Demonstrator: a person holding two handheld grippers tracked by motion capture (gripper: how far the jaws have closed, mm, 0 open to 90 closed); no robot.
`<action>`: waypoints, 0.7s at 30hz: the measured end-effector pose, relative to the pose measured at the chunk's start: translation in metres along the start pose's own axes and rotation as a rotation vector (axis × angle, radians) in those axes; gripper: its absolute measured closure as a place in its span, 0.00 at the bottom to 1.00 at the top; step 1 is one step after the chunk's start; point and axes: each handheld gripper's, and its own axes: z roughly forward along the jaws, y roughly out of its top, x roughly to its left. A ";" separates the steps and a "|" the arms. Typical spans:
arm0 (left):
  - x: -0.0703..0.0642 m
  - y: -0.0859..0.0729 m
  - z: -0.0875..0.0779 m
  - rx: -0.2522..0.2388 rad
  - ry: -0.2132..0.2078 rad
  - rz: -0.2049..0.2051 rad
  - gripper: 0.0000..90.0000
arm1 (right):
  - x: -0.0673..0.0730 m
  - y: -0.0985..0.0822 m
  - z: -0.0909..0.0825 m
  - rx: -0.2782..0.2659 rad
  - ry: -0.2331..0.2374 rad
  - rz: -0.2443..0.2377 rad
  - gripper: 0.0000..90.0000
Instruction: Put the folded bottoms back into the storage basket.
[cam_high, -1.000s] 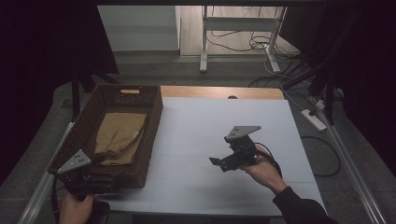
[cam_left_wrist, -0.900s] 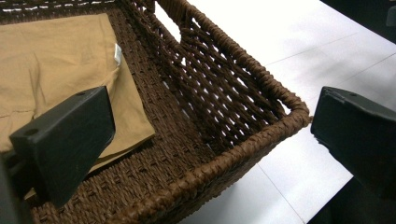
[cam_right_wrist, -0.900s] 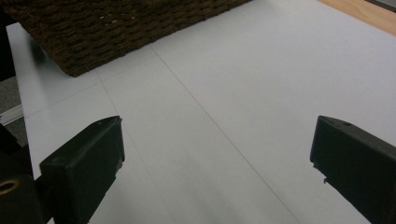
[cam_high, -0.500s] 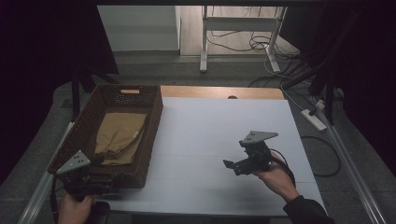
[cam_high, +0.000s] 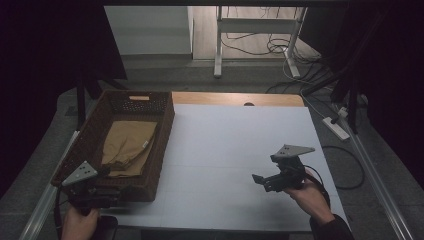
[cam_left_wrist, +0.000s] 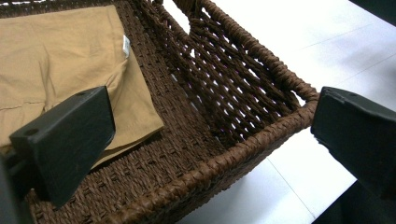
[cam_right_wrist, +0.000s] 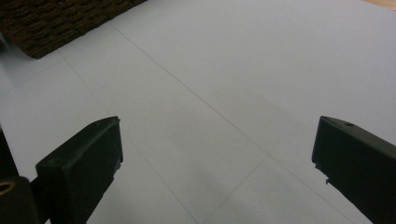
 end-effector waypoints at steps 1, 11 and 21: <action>0.000 0.000 0.000 0.001 0.000 0.001 0.00 | -0.001 -0.001 -0.002 -0.001 -0.005 0.003 0.03; 0.001 -0.001 0.001 0.004 -0.003 0.004 0.00 | -0.009 -0.014 -0.023 -0.008 -0.055 0.058 0.01; 0.001 -0.001 0.001 0.008 -0.008 -0.004 0.00 | -0.017 -0.034 -0.046 -0.028 -0.110 0.099 0.00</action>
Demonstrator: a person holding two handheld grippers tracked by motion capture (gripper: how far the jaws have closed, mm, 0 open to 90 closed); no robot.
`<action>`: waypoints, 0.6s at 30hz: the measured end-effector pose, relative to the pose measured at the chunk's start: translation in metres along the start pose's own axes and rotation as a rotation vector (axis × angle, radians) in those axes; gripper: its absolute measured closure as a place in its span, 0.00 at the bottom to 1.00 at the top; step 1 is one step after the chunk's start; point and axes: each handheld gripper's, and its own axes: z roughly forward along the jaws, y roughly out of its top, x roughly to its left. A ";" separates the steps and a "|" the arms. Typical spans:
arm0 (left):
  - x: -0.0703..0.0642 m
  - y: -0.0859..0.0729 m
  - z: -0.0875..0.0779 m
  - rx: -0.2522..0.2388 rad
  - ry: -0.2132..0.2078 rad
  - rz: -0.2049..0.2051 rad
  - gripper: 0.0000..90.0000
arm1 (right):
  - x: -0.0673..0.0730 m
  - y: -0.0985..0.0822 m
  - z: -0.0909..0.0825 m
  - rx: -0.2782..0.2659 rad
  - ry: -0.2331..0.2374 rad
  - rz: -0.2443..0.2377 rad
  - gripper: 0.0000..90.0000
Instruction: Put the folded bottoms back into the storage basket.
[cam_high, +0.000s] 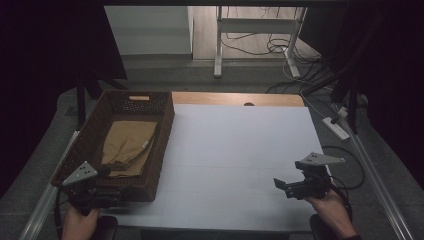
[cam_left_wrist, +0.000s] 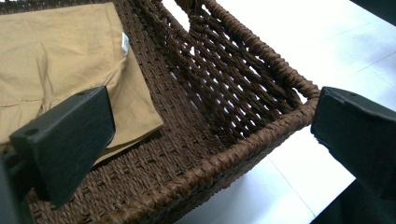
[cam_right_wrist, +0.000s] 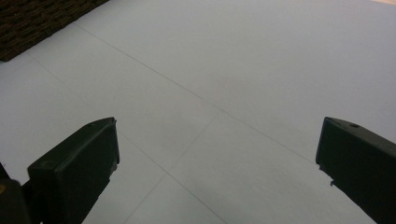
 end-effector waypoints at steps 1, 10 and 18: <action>0.000 0.000 0.000 0.001 -0.001 -0.002 0.00 | 0.000 0.000 0.000 0.000 0.000 0.000 0.00; 0.001 0.000 0.000 -0.001 0.000 0.000 0.00 | -0.007 -0.010 -0.014 -0.020 -0.029 0.039 0.00; 0.001 -0.001 0.000 0.002 0.005 -0.006 0.00 | -0.012 -0.015 -0.024 -0.038 -0.033 0.058 0.00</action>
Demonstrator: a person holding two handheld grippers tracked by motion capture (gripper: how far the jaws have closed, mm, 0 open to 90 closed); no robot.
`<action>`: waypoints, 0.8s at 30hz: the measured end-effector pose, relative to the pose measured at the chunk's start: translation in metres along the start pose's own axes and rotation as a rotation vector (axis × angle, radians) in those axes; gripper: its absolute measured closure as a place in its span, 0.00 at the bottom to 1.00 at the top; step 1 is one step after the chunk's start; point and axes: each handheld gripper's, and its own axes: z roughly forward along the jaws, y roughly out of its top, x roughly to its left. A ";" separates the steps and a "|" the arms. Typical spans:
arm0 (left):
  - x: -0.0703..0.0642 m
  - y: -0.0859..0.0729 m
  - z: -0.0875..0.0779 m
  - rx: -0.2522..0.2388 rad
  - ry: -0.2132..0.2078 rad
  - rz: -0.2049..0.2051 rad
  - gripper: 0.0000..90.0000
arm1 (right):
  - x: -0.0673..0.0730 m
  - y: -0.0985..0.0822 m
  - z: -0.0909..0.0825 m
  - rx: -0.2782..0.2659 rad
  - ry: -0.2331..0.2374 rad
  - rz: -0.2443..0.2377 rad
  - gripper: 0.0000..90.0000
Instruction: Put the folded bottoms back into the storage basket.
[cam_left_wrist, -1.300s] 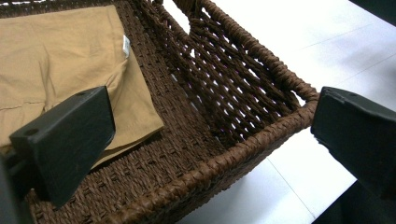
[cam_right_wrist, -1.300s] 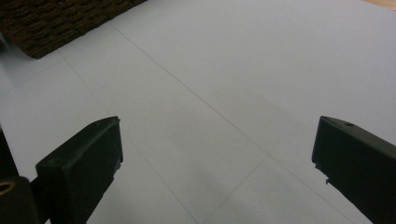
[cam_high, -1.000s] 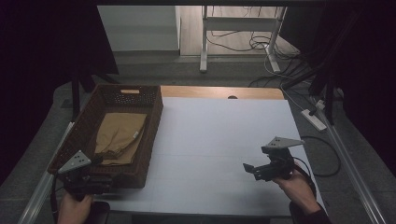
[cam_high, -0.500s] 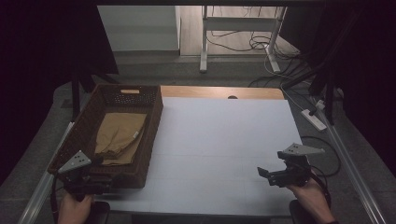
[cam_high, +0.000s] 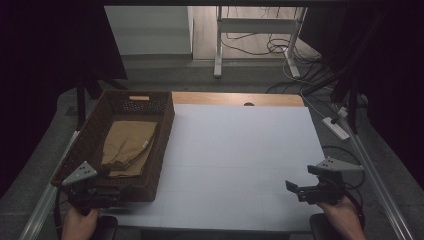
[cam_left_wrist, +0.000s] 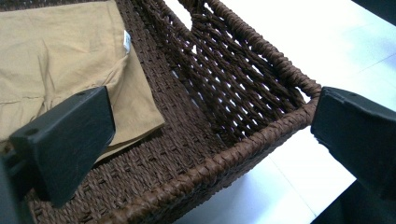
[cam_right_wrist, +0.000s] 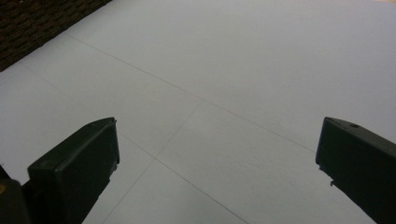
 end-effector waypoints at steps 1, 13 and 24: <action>0.000 0.000 0.000 0.000 0.001 0.000 0.00 | 0.000 0.000 0.000 0.000 0.000 0.000 0.00; 0.000 0.000 0.000 0.006 0.007 -0.005 0.00 | -0.003 -0.004 -0.009 -0.007 -0.019 0.009 0.00; 0.000 0.000 0.001 0.019 0.017 -0.006 0.00 | -0.004 -0.007 -0.014 -0.009 -0.031 0.016 0.00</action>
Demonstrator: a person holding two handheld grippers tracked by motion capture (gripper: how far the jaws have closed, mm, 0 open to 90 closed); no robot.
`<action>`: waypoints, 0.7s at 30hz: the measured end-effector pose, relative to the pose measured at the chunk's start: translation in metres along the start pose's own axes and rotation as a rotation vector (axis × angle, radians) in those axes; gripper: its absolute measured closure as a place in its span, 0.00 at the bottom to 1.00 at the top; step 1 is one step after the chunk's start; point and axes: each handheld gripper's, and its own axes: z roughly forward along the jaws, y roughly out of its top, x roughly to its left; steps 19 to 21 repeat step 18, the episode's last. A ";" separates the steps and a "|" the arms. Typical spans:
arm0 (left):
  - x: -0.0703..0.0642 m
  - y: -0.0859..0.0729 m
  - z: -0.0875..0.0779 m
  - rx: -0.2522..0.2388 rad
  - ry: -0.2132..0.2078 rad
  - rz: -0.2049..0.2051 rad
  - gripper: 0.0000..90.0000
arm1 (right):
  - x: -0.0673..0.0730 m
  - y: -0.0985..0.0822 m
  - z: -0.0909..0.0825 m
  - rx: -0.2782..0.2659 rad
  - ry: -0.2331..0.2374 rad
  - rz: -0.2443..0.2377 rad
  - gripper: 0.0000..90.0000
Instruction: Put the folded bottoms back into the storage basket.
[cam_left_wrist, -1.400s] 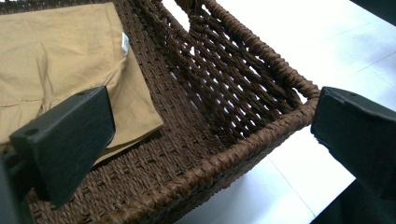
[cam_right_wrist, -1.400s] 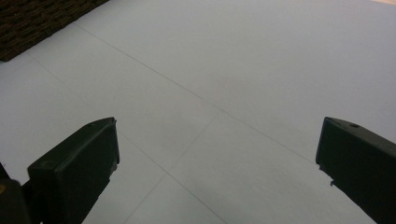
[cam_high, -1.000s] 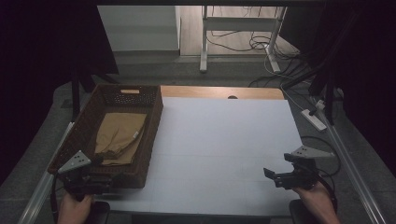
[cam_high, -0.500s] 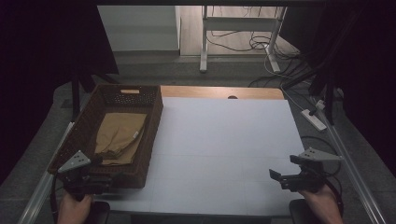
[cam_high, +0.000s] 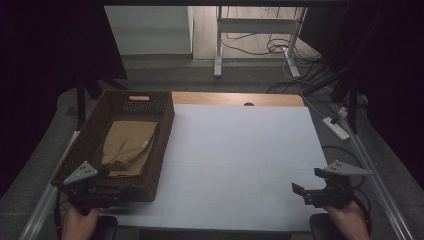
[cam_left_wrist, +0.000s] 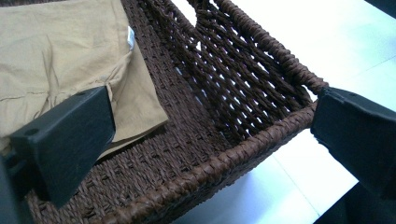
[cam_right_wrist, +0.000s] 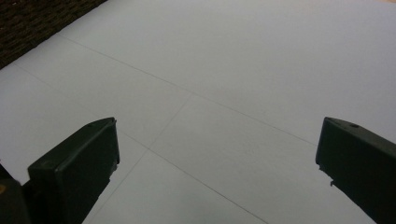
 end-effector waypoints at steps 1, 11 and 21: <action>0.000 0.000 0.000 0.002 0.001 0.000 0.00 | 0.000 0.000 -0.001 0.002 0.000 0.001 0.00; 0.000 0.000 0.000 0.011 0.003 -0.001 0.00 | 0.000 -0.003 -0.005 0.016 -0.017 0.002 0.00; 0.000 0.001 0.002 0.016 0.004 -0.006 0.00 | 0.001 -0.004 -0.005 0.029 -0.024 -0.004 0.00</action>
